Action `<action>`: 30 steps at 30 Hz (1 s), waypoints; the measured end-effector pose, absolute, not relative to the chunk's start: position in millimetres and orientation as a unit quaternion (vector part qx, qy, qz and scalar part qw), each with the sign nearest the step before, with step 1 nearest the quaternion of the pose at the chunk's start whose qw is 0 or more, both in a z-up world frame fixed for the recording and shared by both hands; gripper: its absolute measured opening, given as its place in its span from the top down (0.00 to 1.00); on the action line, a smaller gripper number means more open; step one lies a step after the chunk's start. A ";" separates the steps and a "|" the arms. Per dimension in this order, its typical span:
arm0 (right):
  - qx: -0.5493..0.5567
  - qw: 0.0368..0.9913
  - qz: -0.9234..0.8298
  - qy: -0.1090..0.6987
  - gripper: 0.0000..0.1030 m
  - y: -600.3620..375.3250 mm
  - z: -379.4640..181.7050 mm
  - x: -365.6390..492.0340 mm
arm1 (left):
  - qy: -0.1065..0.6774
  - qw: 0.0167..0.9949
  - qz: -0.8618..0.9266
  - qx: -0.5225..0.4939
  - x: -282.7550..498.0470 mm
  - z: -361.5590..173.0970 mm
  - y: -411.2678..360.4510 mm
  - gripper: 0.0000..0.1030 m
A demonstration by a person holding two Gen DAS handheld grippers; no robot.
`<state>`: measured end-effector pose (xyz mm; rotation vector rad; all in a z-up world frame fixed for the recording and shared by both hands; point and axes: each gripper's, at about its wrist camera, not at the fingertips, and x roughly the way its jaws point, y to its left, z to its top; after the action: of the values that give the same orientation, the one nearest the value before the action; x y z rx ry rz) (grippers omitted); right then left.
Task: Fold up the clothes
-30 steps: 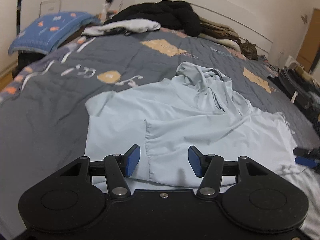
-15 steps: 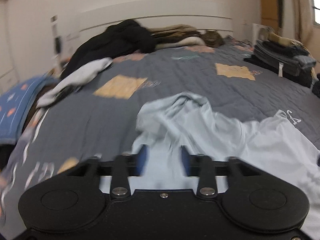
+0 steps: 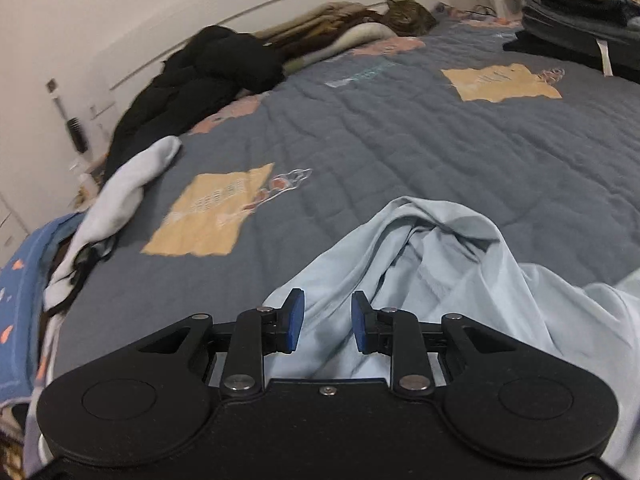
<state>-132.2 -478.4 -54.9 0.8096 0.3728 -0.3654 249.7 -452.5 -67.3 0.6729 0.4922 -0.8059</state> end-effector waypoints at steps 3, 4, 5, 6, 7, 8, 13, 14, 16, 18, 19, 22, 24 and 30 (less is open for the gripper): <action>0.393 0.885 -0.176 0.179 0.53 -478.7 -56.8 -132.1 | 0.231 0.827 -0.381 0.342 257.2 -77.2 -467.3 0.75; 0.392 0.885 -0.175 0.180 0.53 -478.4 -57.2 -131.5 | 0.233 0.824 -0.382 0.348 259.0 -80.2 -470.8 0.75; 0.392 0.885 -0.174 0.182 0.53 -478.1 -57.6 -131.3 | 0.234 0.822 -0.380 0.353 260.2 -83.3 -473.5 0.75; 0.391 0.885 -0.174 0.183 0.53 -477.9 -57.9 -131.1 | 0.234 0.821 -0.376 0.361 261.4 -86.8 -476.2 0.75; 0.392 0.884 -0.174 0.183 0.53 -478.0 -58.3 -130.8 | 0.233 0.820 -0.373 0.366 262.5 -89.7 -478.4 0.75; 0.393 0.884 -0.173 0.184 0.53 -478.2 -58.6 -130.3 | 0.233 0.819 -0.371 0.370 263.4 -92.0 -479.8 0.75; 0.394 0.885 -0.172 0.180 0.53 -478.8 -57.1 -131.7 | 0.232 0.818 -0.367 0.378 267.0 -97.6 -484.0 0.88; 0.394 0.885 -0.171 0.179 0.53 -478.8 -56.5 -132.1 | 0.231 0.817 -0.369 0.379 266.4 -96.7 -483.1 0.92; 0.395 0.887 -0.164 0.177 0.53 -478.3 -55.2 -131.6 | 0.231 0.815 -0.373 0.380 265.3 -94.9 -481.2 0.96; 0.393 0.889 -0.154 0.176 0.53 -477.2 -53.5 -130.7 | 0.226 0.815 -0.376 0.378 263.5 -90.8 -478.3 0.97; 0.390 0.891 -0.149 0.175 0.53 -476.3 -52.4 -130.1 | 0.223 0.816 -0.378 0.377 262.5 -88.3 -476.6 0.97; 0.382 0.898 -0.135 0.172 0.53 -472.5 -48.1 -128.5 | 0.213 0.820 -0.383 0.367 258.0 -78.2 -471.6 0.97; 0.378 0.902 -0.125 0.169 0.53 -469.8 -45.7 -127.4 | 0.210 0.818 -0.394 0.362 247.4 -70.4 -465.0 0.97; 0.373 0.906 -0.108 0.170 0.53 -465.5 -39.6 -124.5 | 0.200 0.809 -0.432 0.346 209.5 -45.8 -442.1 0.97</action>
<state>-124.5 -465.5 -39.6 0.7695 0.3509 -0.2241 209.5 -442.1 -45.8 0.7402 0.4274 -0.9227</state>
